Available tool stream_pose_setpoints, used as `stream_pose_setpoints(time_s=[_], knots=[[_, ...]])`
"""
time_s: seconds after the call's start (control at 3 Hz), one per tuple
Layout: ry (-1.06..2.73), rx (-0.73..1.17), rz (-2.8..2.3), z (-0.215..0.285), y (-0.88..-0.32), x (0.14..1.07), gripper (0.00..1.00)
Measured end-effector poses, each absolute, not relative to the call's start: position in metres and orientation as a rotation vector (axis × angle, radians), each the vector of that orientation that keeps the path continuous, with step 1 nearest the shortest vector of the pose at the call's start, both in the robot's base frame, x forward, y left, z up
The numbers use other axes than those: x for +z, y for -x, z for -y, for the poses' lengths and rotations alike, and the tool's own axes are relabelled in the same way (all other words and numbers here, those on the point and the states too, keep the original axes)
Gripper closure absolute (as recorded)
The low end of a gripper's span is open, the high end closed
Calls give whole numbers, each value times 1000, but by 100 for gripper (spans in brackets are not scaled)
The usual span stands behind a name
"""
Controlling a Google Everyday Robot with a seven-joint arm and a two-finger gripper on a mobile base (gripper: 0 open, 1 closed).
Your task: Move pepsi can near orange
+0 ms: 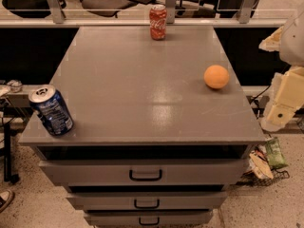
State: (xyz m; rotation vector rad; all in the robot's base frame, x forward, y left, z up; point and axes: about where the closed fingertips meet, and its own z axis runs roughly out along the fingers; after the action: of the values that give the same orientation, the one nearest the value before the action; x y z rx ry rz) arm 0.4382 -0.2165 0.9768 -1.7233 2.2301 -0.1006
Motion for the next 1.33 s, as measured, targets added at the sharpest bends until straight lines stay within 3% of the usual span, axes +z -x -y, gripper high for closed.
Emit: stream_pose_setpoints(time_s=[0.67, 1.33], knots=[[1731, -31, -2173, 218, -449, 970, 0], [1794, 447, -1765, 169, -490, 935, 0]])
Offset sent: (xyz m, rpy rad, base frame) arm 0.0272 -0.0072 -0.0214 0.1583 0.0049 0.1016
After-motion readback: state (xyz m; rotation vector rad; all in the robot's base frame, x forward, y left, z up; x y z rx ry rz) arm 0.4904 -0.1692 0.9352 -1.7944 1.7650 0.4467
